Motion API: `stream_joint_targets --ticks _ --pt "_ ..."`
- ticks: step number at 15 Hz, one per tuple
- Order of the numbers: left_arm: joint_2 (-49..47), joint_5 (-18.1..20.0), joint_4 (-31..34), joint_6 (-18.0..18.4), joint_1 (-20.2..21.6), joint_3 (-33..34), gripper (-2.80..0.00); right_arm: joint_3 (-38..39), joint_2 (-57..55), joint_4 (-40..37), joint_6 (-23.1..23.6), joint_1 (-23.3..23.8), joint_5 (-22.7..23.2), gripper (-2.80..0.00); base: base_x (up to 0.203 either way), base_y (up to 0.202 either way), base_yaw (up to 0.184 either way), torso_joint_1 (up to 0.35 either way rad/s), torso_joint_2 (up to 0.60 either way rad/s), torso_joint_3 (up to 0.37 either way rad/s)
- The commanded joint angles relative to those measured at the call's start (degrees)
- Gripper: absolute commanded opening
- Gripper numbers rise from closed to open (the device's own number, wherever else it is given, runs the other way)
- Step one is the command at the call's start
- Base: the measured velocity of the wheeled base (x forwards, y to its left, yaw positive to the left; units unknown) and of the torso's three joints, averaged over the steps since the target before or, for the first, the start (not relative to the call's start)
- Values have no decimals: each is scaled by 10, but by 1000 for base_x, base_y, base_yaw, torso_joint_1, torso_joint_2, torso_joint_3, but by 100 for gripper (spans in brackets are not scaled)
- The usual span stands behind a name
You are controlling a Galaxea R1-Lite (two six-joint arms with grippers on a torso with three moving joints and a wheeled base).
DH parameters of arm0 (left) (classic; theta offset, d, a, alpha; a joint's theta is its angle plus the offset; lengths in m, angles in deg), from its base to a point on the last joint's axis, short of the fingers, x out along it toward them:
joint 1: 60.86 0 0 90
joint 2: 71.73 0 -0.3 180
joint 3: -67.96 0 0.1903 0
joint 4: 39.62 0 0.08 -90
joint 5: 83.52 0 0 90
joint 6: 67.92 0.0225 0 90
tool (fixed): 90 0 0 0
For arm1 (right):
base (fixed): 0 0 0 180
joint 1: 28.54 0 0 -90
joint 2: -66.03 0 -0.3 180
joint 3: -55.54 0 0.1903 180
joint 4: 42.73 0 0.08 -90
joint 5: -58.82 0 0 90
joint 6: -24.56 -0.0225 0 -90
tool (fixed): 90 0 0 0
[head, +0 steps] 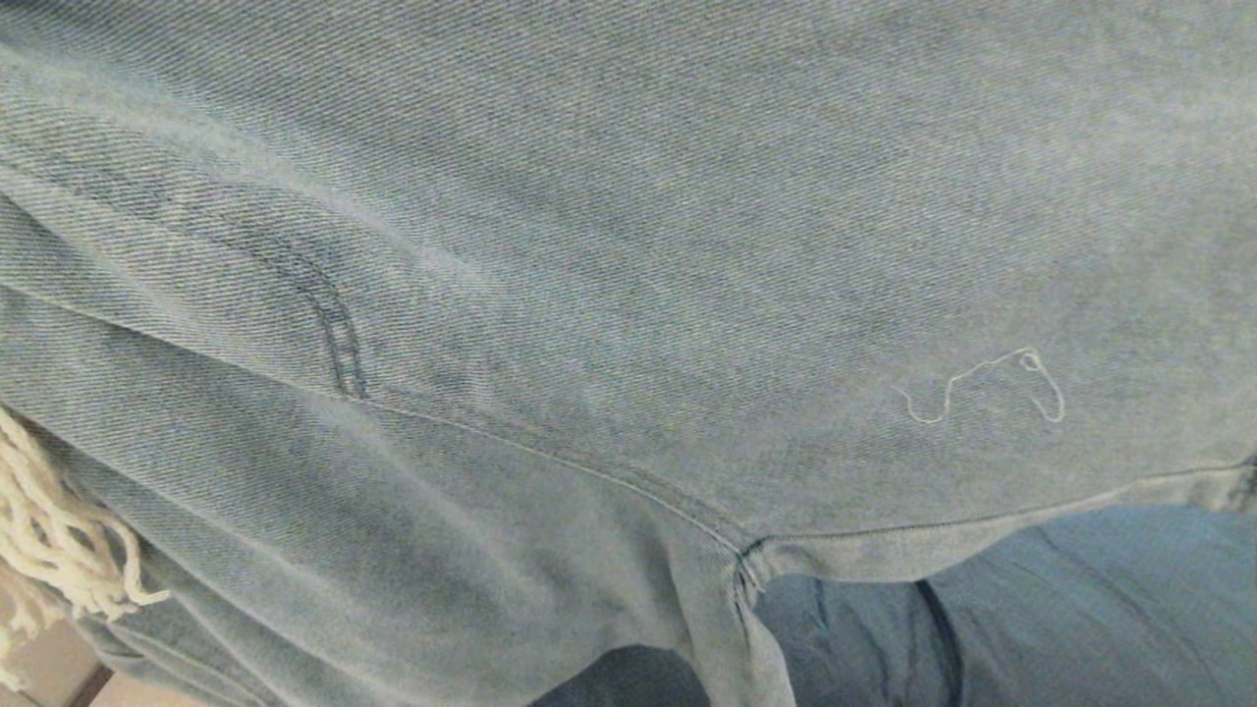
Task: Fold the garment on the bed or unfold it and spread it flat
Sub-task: Unford the blue shorts
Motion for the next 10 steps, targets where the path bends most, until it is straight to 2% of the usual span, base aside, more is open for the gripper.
stream_joint_targets --ticks 1,6,10 --pt "5 0 -5 4 0 -2 -280 -7 4 -2 1 1 1 -280 0 0 0 0 0 0" --pt "5 1 -35 10 0 -2 -280 -23 -5 -15 9 0 0 -280 0 0 0 0 0 0" --pt "-62 -2 -64 10 1 -2 -280 -18 -67 -7 15 7 -6 -280 0 0 0 0 0 0"
